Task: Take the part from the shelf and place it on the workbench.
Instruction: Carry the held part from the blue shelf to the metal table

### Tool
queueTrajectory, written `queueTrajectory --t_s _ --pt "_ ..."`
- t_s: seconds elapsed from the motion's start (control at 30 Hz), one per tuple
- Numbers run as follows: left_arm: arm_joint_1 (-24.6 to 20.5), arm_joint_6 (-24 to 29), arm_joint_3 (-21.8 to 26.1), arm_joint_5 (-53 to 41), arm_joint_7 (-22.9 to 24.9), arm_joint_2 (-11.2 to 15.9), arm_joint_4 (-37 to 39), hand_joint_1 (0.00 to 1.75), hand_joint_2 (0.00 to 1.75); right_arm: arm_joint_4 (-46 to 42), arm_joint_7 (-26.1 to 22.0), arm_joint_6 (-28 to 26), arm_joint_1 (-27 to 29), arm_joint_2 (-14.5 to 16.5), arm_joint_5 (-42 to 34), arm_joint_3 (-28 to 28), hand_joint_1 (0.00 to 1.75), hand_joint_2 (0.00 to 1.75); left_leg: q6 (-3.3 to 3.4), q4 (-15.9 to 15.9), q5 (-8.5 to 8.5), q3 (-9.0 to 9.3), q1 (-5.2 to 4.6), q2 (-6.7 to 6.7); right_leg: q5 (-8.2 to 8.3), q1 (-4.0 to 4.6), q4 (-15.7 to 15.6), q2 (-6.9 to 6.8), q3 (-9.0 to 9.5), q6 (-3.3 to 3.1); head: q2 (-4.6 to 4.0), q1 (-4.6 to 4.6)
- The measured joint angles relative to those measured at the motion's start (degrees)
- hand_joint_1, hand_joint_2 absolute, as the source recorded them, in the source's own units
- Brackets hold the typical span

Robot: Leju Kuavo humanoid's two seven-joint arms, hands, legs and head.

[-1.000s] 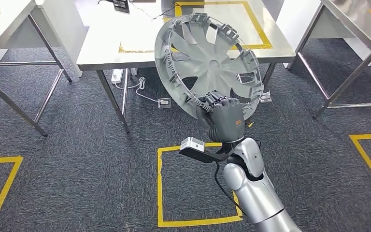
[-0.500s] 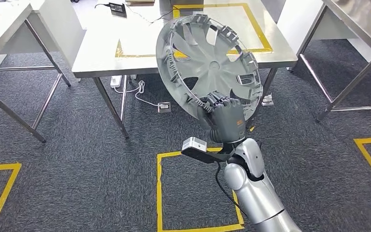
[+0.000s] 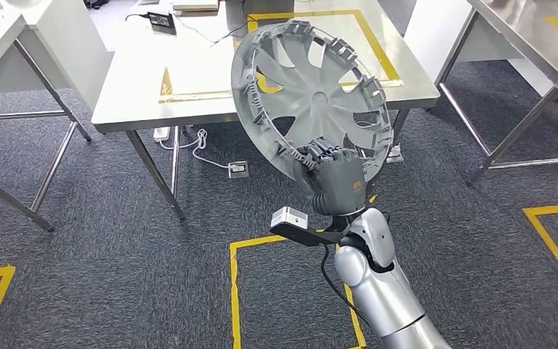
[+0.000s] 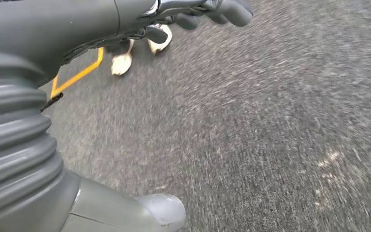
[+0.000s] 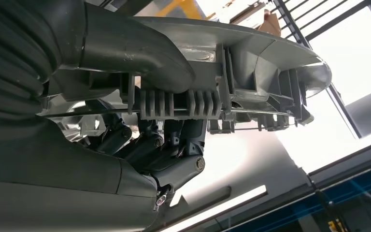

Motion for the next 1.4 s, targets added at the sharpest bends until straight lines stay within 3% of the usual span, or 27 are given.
queueTrajectory --t_s 0.07,0.1,0.17,0.2,0.23,0.27,0.33,0.37,0.4,0.47,0.57,0.6,0.67,0.73,0.77,0.8,0.87,0.9,1.07,1.13,1.2,1.23,1.27,1.3,1.37,1.4 --pt "-0.02 0.00 0.03 0.04 0.00 -0.06 -0.01 0.00 1.75 -0.02 -0.02 0.02 0.00 0.00 -0.01 0.00 1.75 1.75 0.76 -0.41 -0.36 0.66 0.25 0.07 -1.09 -0.06 2.18 -0.76 -0.88 0.73 0.00 0.19" --pt "-0.03 0.00 0.04 0.04 -0.03 -0.09 -0.01 0.00 1.75 -0.03 -0.08 0.00 -0.04 0.00 0.03 0.00 1.75 1.75 1.03 -0.52 -0.59 1.00 0.33 0.12 -2.12 -0.16 5.09 -1.21 -2.50 1.03 0.00 0.29" --pt "-0.01 0.00 0.04 0.04 -0.05 -0.10 -0.01 0.00 1.75 -0.01 -0.20 -0.04 -0.13 -0.01 0.15 -0.01 1.75 1.75 1.30 -0.51 -1.21 1.58 0.33 0.21 -4.15 -0.33 12.69 -1.58 -7.41 1.48 0.00 0.39" --pt "0.05 0.00 0.04 0.04 -0.04 -0.08 -0.01 0.00 1.75 0.00 -0.22 -0.05 -0.10 -0.01 0.20 -0.03 1.75 1.75 1.28 -0.50 -1.58 1.97 0.33 0.24 -4.36 -0.43 15.44 -1.65 -9.61 1.62 0.00 0.39" --pt "0.12 0.00 0.05 0.04 -0.05 -0.06 -0.02 0.00 1.75 0.01 -0.21 -0.06 -0.03 -0.02 0.22 -0.05 1.75 1.75 1.22 -0.49 -2.00 2.45 0.33 0.26 -3.49 -0.50 16.27 -1.72 -10.89 1.68 0.00 0.39" --pt "0.18 0.00 0.05 0.04 -0.06 -0.05 -0.01 0.00 1.75 0.02 -0.20 -0.06 0.04 -0.02 0.24 -0.09 1.75 1.75 1.11 -0.46 -2.47 3.06 0.34 0.26 -1.48 -0.57 14.81 -1.80 -11.02 1.66 0.00 0.39" --pt "0.20 -0.01 0.06 0.04 -0.16 -0.10 -0.01 0.00 1.75 0.02 -0.23 -0.09 0.11 -0.02 0.29 -0.13 1.75 1.75 0.77 -0.44 -3.51 4.32 0.35 0.28 3.85 -0.62 7.59 -2.11 -8.80 1.47 0.00 0.39" --pt "0.13 -0.03 0.06 0.04 -0.23 -0.12 -0.01 0.00 1.75 0.02 -0.27 -0.13 0.09 -0.01 0.33 -0.14 1.75 1.75 0.48 -0.40 -3.99 4.80 0.23 0.30 5.60 -0.48 4.07 -2.33 -7.41 1.30 0.00 0.37" --pt "0.02 -0.05 0.06 0.03 -0.31 -0.12 -0.01 0.00 1.75 0.00 -0.30 -0.19 0.04 -0.01 0.37 -0.15 1.75 1.75 0.16 -0.41 -4.32 5.03 0.16 0.29 6.33 -0.34 1.81 -2.48 -6.49 1.00 0.00 0.36" --pt "-0.17 -0.13 0.06 0.03 -0.41 -0.10 -0.02 0.00 1.75 -0.03 -0.32 -0.32 -0.04 -0.01 0.45 -0.23 1.75 1.75 -0.56 -0.60 -4.69 5.23 0.02 0.36 5.81 0.02 0.64 -2.47 -6.01 0.24 0.00 0.26" --pt "-0.37 -0.16 0.06 0.03 -0.52 -0.07 -0.03 0.00 1.75 -0.05 -0.27 -0.41 0.00 0.03 0.56 -0.39 1.75 1.75 -1.53 0.31 -5.65 5.21 0.10 0.61 5.21 -0.17 0.12 -2.10 -5.24 -0.93 0.00 0.02" --pt "-0.49 -0.17 0.06 0.03 -0.54 -0.05 -0.04 0.00 1.75 -0.05 -0.31 -0.44 -0.02 0.09 0.65 -0.41 1.75 1.75 -1.76 2.45 -6.54 4.17 0.13 0.65 4.97 -0.28 -0.06 -2.07 -4.76 -1.31 0.00 -0.08" --pt "-0.66 -0.17 0.06 0.02 -0.55 -0.04 -0.03 0.00 1.75 -0.05 -0.40 -0.51 -0.07 0.23 0.83 -0.44 1.75 1.75 -2.04 9.60 -9.00 -0.04 0.15 0.65 4.26 -0.23 -0.12 -2.04 -3.97 -1.91 0.00 -0.27" --pt "-0.60 -0.19 0.07 0.02 -0.54 -0.04 -0.01 0.00 1.75 -0.05 -0.37 -0.54 0.01 0.32 1.00 -0.44 1.75 1.75 -2.09 14.96 -9.51 -4.00 0.16 0.64 3.41 -0.06 -0.05 -1.85 -3.09 -2.07 0.00 -0.25" --pt "-0.52 -0.20 0.08 0.03 -0.52 -0.04 -0.01 0.00 1.75 -0.05 -0.30 -0.53 0.09 0.33 1.11 -0.44 1.75 1.75 -1.99 14.82 -8.09 -4.64 0.15 0.64 2.93 0.00 0.01 -1.72 -2.51 -2.03 0.00 -0.25" --pt "-0.47 -0.21 0.08 0.03 -0.52 -0.04 0.00 0.00 1.75 -0.06 -0.25 -0.52 0.16 0.36 1.22 -0.44 1.75 1.75 -1.79 12.50 -5.62 -4.20 0.13 0.64 2.41 0.05 0.06 -1.59 -1.83 -1.96 0.00 -0.25" --pt "-0.46 -0.23 0.08 0.03 -0.54 -0.03 0.01 0.00 1.75 -0.10 -0.22 -0.54 0.15 0.42 1.37 -0.44 1.75 1.75 -1.11 5.45 -0.87 -1.75 -0.05 0.58 1.38 0.14 0.17 -1.46 -0.65 -1.66 0.00 -0.24" --pt "-0.52 -0.24 0.08 0.02 -0.56 -0.03 0.01 0.00 1.75 -0.14 -0.23 -0.56 0.08 0.45 1.43 -0.44 1.75 1.75 -0.73 2.55 0.01 -0.51 -0.20 0.55 1.01 0.18 0.22 -1.38 -0.38 -1.40 0.00 -0.27" --pt "-0.64 -0.33 0.10 0.03 -0.51 -0.07 -0.02 0.00 1.75 -0.66 -0.19 -0.47 0.09 0.46 1.53 -0.43 1.75 1.75 0.81 -0.72 -1.17 1.87 -0.18 0.41 0.74 0.19 1.71 -1.42 -0.69 0.18 0.00 -0.08" --pt "-0.70 -0.33 0.13 0.03 -0.51 -0.15 -0.02 0.00 1.75 -0.74 -0.24 -0.34 0.03 0.46 1.62 -0.40 1.75 1.75 1.32 -1.13 -1.59 2.81 -0.02 0.40 -0.80 -0.03 6.77 -1.69 -3.70 0.87 0.00 0.13" --pt "-0.70 -0.33 0.13 0.04 -0.52 -0.24 -0.02 0.00 1.75 -0.79 -0.27 -0.19 -0.02 0.46 1.78 -0.38 1.75 1.75 1.49 -1.13 -2.25 3.41 0.00 0.40 -3.03 -0.24 13.65 -1.78 -8.46 1.51 0.00 0.19" --pt "-0.62 -0.33 0.13 0.07 -0.51 -0.26 -0.02 0.00 1.75 -0.79 -0.25 -0.12 0.02 0.46 1.84 -0.37 1.75 1.75 1.44 -1.08 -2.67 3.80 0.01 0.39 -3.21 -0.37 15.59 -1.81 -10.27 1.67 0.00 0.19" --pt "-0.53 -0.33 0.14 0.15 -0.51 -0.26 -0.02 0.00 1.75 -0.79 -0.20 -0.05 0.05 0.46 1.85 -0.37 1.75 1.75 1.35 -1.01 -3.12 4.30 0.03 0.38 -2.32 -0.49 15.73 -1.84 -11.23 1.75 0.00 0.19" --pt "-0.46 -0.33 0.15 0.22 -0.51 -0.27 -0.01 0.00 1.75 -0.79 -0.16 -0.01 0.07 0.46 1.84 -0.37 1.75 1.75 1.23 -0.94 -3.62 4.93 0.06 0.36 -0.20 -0.59 13.69 -1.89 -11.06 1.75 0.00 0.19" --pt "-0.45 -0.33 0.17 0.36 -0.54 -0.31 -0.01 0.00 1.75 -0.79 -0.19 0.03 0.08 0.46 1.85 -0.37 1.75 1.75 0.85 -0.89 -4.67 6.16 0.11 0.36 4.97 -0.66 6.24 -2.10 -8.73 1.65 0.00 0.16" --pt "-0.51 -0.33 0.17 0.37 -0.55 -0.32 -0.01 0.00 1.75 -0.79 -0.22 0.03 0.02 0.46 1.86 -0.36 1.75 1.75 0.56 -0.90 -5.09 6.54 0.09 0.37 6.13 -0.49 2.96 -2.23 -7.68 1.42 0.00 0.18"
